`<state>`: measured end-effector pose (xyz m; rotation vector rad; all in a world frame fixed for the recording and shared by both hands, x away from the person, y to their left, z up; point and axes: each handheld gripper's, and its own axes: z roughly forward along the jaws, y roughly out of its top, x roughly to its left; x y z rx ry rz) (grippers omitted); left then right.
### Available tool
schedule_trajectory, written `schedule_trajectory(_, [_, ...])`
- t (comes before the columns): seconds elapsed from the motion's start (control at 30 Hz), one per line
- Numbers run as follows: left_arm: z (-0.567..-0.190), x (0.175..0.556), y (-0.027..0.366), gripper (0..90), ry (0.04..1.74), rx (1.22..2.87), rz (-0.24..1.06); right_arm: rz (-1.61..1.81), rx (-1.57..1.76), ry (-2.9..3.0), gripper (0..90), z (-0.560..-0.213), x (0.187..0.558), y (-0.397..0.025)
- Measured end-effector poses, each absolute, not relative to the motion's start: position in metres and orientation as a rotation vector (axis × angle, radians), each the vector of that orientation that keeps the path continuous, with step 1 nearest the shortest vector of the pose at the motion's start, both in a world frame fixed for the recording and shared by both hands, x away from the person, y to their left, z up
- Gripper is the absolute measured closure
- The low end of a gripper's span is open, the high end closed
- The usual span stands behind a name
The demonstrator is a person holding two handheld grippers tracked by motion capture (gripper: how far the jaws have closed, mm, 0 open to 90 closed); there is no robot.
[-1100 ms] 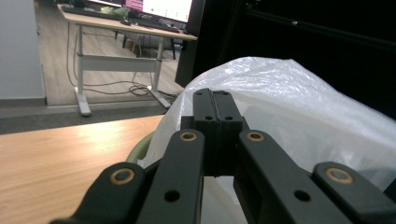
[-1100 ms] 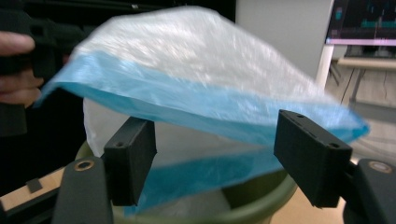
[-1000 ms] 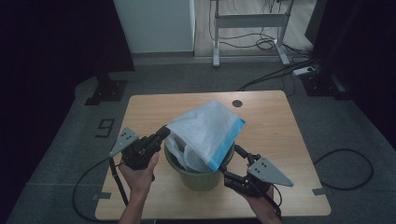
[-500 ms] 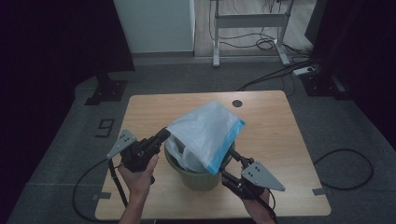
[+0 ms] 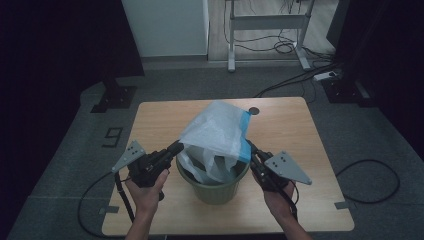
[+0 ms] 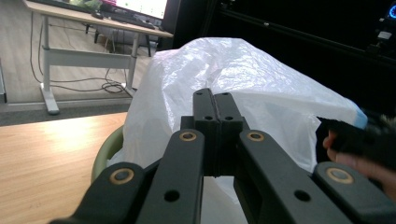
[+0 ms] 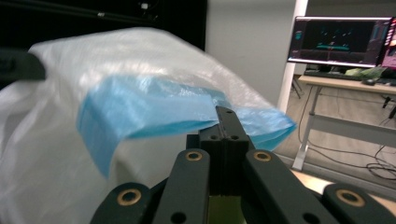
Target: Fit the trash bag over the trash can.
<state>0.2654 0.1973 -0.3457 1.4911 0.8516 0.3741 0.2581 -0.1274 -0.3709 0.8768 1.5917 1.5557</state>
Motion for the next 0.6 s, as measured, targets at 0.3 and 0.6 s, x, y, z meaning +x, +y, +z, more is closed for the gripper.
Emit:
schedule_trajectory(0.3, [-0.344,0.268,0.191,89.9,0.843,1.503,0.375,1.597,0.863,1.628,89.0,-0.371,0.256,-0.132])
schedule_trajectory(0.6, [-0.345,0.265,0.195,89.9,0.842,1.502,0.37,1.621,0.89,1.607,89.0,-0.363,0.265,-0.134])
